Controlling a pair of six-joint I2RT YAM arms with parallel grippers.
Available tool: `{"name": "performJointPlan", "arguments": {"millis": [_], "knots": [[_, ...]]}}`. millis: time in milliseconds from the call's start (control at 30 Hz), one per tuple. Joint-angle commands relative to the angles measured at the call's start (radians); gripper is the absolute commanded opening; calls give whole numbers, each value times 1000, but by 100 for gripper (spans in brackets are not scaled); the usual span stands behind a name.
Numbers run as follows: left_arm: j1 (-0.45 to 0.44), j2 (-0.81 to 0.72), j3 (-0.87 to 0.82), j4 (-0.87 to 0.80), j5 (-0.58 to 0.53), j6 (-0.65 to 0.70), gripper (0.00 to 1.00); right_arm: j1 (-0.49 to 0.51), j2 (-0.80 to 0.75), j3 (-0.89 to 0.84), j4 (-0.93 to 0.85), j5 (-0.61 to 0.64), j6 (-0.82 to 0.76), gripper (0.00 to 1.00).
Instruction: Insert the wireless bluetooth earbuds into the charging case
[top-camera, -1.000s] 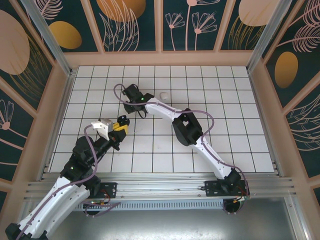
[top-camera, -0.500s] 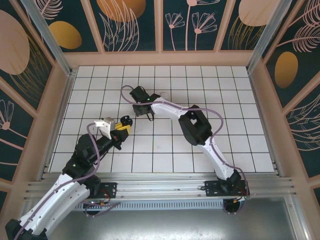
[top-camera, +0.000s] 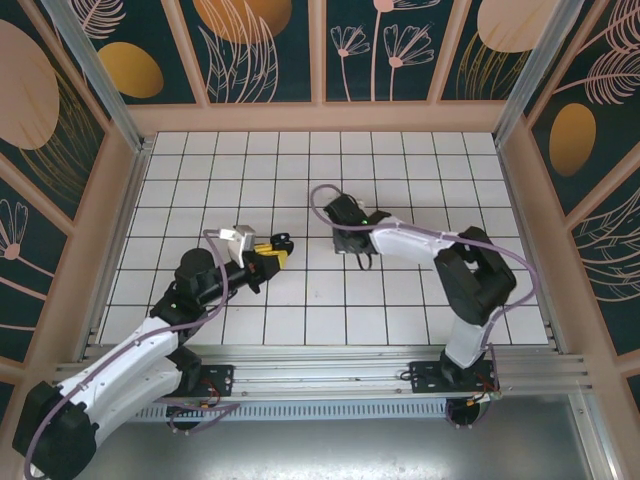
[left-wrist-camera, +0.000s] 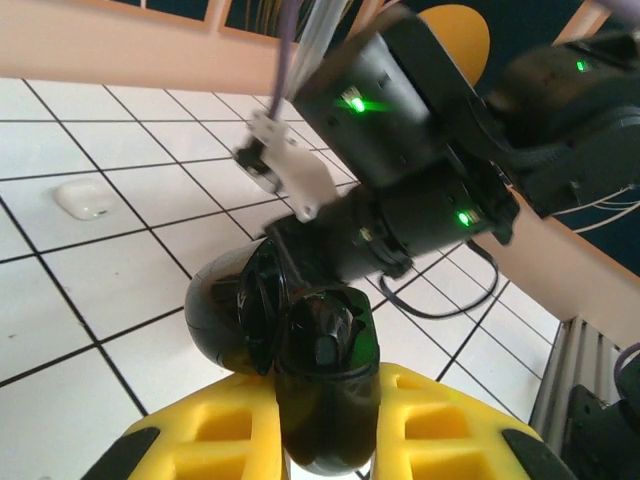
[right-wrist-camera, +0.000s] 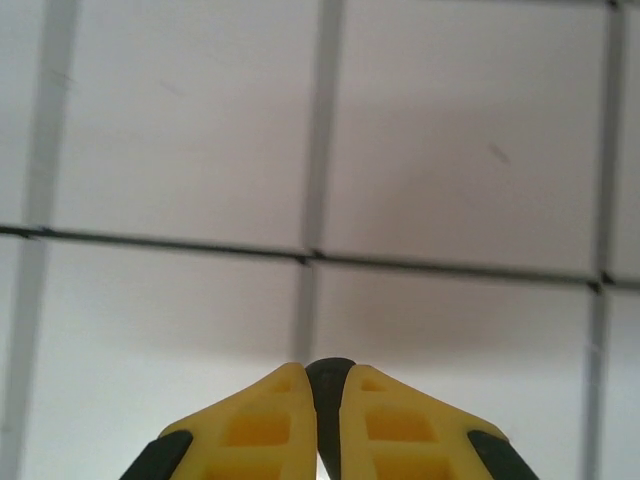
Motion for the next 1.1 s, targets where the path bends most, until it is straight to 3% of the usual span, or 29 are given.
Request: {"name": "performJointPlan", "arguments": {"millis": [0, 267, 467, 600, 900, 1067], "knots": [[-18, 40, 62, 103, 46, -23, 0, -57, -80, -152, 26, 36, 110, 9], [-52, 106, 92, 121, 28, -30, 0, -112, -136, -279, 83, -50, 164, 13], [-61, 120, 97, 128, 15, -42, 0, -112, -183, -288, 106, -143, 224, 35], [-64, 125, 101, 128, 5, -45, 0, -121, -249, -297, 109, -192, 245, 43], [-74, 144, 102, 142, 0, -58, 0, -169, -426, -343, 79, -245, 242, 45], [-84, 162, 104, 158, 14, -61, 0, -277, -523, -468, 176, -332, 200, 41]]}}
